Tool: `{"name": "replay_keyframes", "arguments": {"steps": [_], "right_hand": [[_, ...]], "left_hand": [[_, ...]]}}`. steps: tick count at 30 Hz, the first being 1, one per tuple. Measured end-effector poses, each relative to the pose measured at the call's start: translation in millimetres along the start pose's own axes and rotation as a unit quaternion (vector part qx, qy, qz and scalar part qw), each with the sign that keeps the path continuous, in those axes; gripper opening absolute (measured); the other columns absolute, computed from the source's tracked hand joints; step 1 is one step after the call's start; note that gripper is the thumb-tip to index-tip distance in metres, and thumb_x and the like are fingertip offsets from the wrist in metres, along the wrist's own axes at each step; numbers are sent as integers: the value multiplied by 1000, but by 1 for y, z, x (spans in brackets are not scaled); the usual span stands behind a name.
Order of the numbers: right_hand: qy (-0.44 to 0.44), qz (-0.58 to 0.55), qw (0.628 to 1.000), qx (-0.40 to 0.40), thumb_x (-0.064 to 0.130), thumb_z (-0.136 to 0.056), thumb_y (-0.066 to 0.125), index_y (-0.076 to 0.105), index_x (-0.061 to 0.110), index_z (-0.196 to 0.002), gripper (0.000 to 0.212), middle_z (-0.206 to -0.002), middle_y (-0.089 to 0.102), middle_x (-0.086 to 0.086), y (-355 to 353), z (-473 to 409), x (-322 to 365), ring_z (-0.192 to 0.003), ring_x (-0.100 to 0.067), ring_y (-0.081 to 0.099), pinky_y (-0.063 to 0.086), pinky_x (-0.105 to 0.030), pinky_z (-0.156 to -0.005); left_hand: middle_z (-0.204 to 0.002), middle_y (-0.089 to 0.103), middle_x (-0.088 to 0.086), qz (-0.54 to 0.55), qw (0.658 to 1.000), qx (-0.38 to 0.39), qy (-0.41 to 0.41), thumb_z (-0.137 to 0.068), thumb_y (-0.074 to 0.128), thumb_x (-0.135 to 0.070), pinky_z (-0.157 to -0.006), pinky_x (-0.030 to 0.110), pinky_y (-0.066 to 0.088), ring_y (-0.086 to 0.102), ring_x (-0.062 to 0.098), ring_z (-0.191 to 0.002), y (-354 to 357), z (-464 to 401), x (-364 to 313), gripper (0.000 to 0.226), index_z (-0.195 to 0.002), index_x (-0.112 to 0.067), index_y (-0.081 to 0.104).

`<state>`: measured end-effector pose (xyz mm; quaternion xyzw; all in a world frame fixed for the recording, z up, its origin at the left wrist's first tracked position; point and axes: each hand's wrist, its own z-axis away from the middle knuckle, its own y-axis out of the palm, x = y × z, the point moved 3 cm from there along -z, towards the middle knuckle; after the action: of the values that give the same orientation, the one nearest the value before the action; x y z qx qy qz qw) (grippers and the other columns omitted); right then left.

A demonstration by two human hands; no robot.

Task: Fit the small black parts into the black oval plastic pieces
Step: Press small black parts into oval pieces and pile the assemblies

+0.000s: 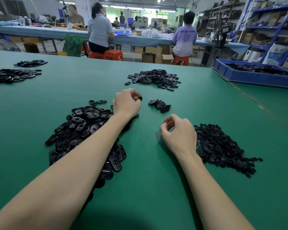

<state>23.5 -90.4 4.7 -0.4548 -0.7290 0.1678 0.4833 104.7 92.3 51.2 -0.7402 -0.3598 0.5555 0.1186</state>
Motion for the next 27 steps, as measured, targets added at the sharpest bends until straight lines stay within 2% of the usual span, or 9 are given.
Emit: {"name": "replay_keyframes", "arguments": {"steps": [3,5,8,11,13,18,21,24,27], "right_hand": [[10,-21,1000,-7,35,-88,62,62,30,-86,5,-74,65,13,-2,0,-1,-82,-16,55,41,-31,-70],[21,-62,998,-17,36,-87,64,62,31,-89,6,-71,64,14,-4,-2,-2,-80,-15,58,43,-31,-68],[34,-118,992,-36,37,-87,67,64,30,-93,10,-70,65,13,-9,-1,-3,-73,-15,62,49,-34,-67],[56,-159,985,-41,36,-86,67,64,31,-89,6,-70,68,12,-15,-4,-8,-66,-9,63,52,-33,-68],[65,-159,985,-23,38,-85,66,65,32,-86,5,-69,68,14,-22,-11,-12,-63,-4,62,52,-29,-66],[110,-74,987,93,31,-89,57,70,31,-86,13,-81,75,10,-40,-29,-27,-78,-12,66,53,-31,-72],[139,3,984,111,27,-89,55,70,33,-91,17,-90,75,10,-52,-31,-36,-88,-19,66,52,-32,-77],[147,65,981,111,24,-89,55,70,33,-94,18,-97,73,8,-60,-30,-39,-94,-24,64,47,-31,-75],[155,102,974,127,22,-89,58,70,34,-99,20,-107,72,7,-63,-29,-41,-103,-25,63,44,-30,-77]], "left_hand": [[-77,66,-15,81,996,12,33,-87,69,-22,-79,28,53,63,10,-75,11,20,-24,5,-88,-27,69],[-78,67,-15,150,988,30,21,-89,70,-25,-82,28,54,65,7,-76,23,41,-35,6,-87,-27,64],[-84,72,-6,251,966,49,-33,-94,65,-28,-78,33,55,71,19,-81,40,71,-39,10,-87,-28,58],[-85,71,7,395,913,45,-85,-98,62,-20,-56,29,52,69,15,-66,48,90,-34,9,-93,-25,56],[-83,69,9,445,888,38,-109,-99,61,-17,-56,28,54,67,13,-62,50,98,-29,6,-97,-20,57],[-86,75,-2,419,900,82,-94,-89,75,-15,-74,27,58,71,10,-74,53,104,-25,8,-89,-23,71],[-83,77,-11,361,922,89,-106,-82,80,-20,-76,21,54,72,2,-84,54,106,-22,7,-86,-25,77],[-84,78,-8,373,915,85,-127,-80,80,-11,-72,12,51,71,-4,-81,54,106,-21,15,-93,-19,78],[-94,78,-4,371,914,97,-132,-80,80,-9,-85,14,54,71,-2,-90,54,108,-22,20,-99,-16,77]]}}
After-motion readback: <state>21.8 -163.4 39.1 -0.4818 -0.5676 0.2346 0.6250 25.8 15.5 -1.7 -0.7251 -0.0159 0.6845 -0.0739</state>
